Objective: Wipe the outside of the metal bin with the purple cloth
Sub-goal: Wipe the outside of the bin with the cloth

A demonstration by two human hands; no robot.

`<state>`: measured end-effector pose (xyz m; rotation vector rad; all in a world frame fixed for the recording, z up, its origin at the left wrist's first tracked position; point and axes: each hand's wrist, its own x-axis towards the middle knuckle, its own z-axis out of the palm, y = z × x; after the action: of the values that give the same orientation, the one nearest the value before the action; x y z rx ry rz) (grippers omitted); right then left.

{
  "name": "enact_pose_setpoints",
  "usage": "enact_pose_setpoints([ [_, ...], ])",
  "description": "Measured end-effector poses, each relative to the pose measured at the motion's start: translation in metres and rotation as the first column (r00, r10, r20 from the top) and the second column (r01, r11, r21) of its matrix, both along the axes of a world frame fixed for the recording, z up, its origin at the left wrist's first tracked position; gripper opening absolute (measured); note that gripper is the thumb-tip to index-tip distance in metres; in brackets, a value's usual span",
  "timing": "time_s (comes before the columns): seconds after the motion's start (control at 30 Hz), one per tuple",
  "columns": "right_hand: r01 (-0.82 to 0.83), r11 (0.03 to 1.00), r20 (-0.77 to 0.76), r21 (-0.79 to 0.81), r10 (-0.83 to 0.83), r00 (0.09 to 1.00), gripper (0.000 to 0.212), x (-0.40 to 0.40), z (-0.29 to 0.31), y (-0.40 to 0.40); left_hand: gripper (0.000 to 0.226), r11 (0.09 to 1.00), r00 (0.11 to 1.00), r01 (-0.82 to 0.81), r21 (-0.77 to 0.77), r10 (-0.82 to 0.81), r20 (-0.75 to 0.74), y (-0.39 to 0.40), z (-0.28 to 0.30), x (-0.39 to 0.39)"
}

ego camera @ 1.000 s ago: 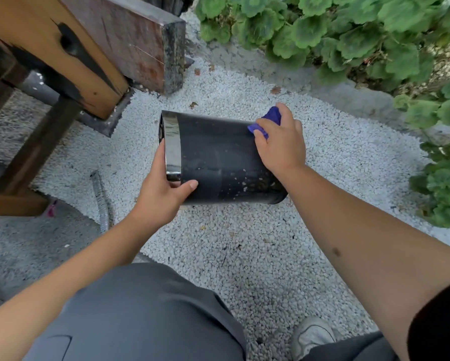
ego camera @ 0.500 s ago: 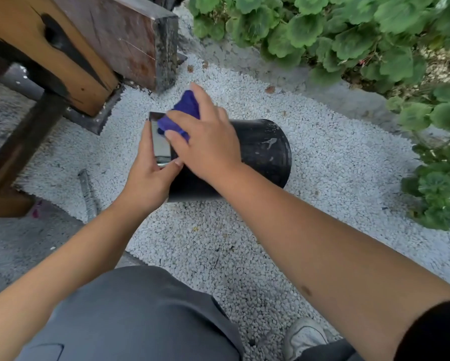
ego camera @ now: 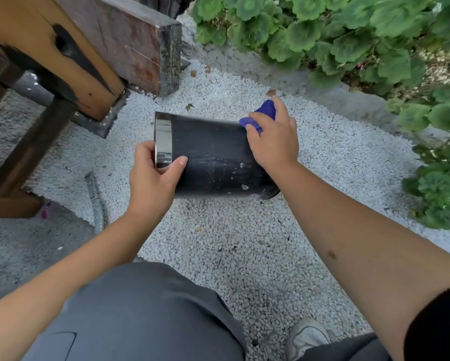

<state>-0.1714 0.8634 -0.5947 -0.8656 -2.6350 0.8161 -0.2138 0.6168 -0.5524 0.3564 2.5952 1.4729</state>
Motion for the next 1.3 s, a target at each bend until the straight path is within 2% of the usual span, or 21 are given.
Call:
enact_pose_setpoints([
  [0.07, 0.007, 1.0, -0.014, 0.006, -0.007, 1.0, 0.029, 0.001, 0.0, -0.002, 0.047, 0.997, 0.996, 0.08, -0.008, -0.079, 0.046, -0.006, -0.002, 0.007],
  [0.13, 0.015, 1.0, -0.023, -0.009, -0.015, 1.0, 0.028, 0.002, 0.0, 0.002, 0.059, 0.978, 0.973, 0.21, -0.01, -0.208, 0.102, -0.012, -0.001, 0.009],
  [0.2, 0.018, 0.998, -0.039, -0.062, -0.021, 0.999, 0.027, -0.003, 0.005, 0.011, 0.063, 0.963, 0.962, 0.263, -0.053, -0.257, 0.091, -0.01, 0.002, 0.005],
  [0.3, 0.024, 0.988, -0.098, -0.155, -0.039, 0.994, 0.027, -0.014, 0.023, 0.01, 0.052, 0.976, 0.973, 0.215, -0.026, -0.212, 0.091, 0.004, 0.012, -0.003],
  [0.43, -0.033, 0.974, -0.298, -0.224, -0.036, 0.954, 0.026, -0.032, 0.063, -0.039, 0.039, 0.985, 0.983, 0.153, 0.076, -0.16, 0.088, 0.026, 0.029, -0.014],
  [0.53, -0.198, 0.969, -0.423, -0.148, 0.119, 0.898, 0.028, -0.036, 0.085, -0.089, 0.027, 0.98, 0.983, 0.182, 0.078, -0.183, -0.002, 0.034, 0.034, -0.015],
  [0.63, -0.289, 0.957, -0.367, 0.041, 0.283, 0.886, 0.028, -0.032, 0.079, -0.112, 0.027, 0.955, 0.961, 0.275, 0.112, -0.276, -0.007, 0.033, 0.03, -0.011],
  [0.7, -0.279, 0.956, -0.311, 0.085, 0.292, 0.905, 0.029, -0.029, 0.068, -0.103, 0.041, 0.942, 0.952, 0.299, 0.149, -0.305, 0.015, 0.028, 0.025, -0.012],
  [0.77, -0.244, 0.961, -0.249, 0.133, 0.271, 0.93, 0.029, -0.027, 0.054, -0.085, 0.059, 0.95, 0.955, 0.29, 0.118, -0.295, 0.026, 0.021, 0.017, -0.016],
  [0.9, -0.101, 0.99, -0.155, 0.095, 0.115, 0.981, 0.029, -0.022, 0.032, -0.042, 0.08, 0.97, 0.969, 0.242, 0.02, -0.242, 0.041, 0.014, 0.004, -0.016],
  [1.03, -0.005, 0.997, -0.092, 0.074, 0.011, 0.996, 0.029, -0.011, 0.016, -0.011, 0.079, 0.967, 0.962, 0.245, -0.066, -0.251, -0.105, 0.014, 0.001, -0.012],
  [1.1, 0.027, 0.999, -0.076, 0.043, -0.024, 0.997, 0.029, -0.007, 0.013, -0.005, 0.077, 0.971, 0.963, 0.236, -0.05, -0.24, -0.125, 0.013, 0.0, -0.014],
  [1.23, 0.024, 0.999, -0.055, 0.027, -0.023, 0.998, 0.028, -0.006, 0.013, 0.001, 0.076, 0.972, 0.974, 0.223, 0.075, -0.22, -0.056, 0.011, 0.001, -0.009],
  [1.3, 0.044, 0.999, -0.034, 0.021, -0.044, 0.998, 0.028, -0.006, 0.014, 0.002, 0.078, 0.975, 0.975, 0.218, 0.04, -0.216, -0.059, 0.009, 0.001, -0.006],
])
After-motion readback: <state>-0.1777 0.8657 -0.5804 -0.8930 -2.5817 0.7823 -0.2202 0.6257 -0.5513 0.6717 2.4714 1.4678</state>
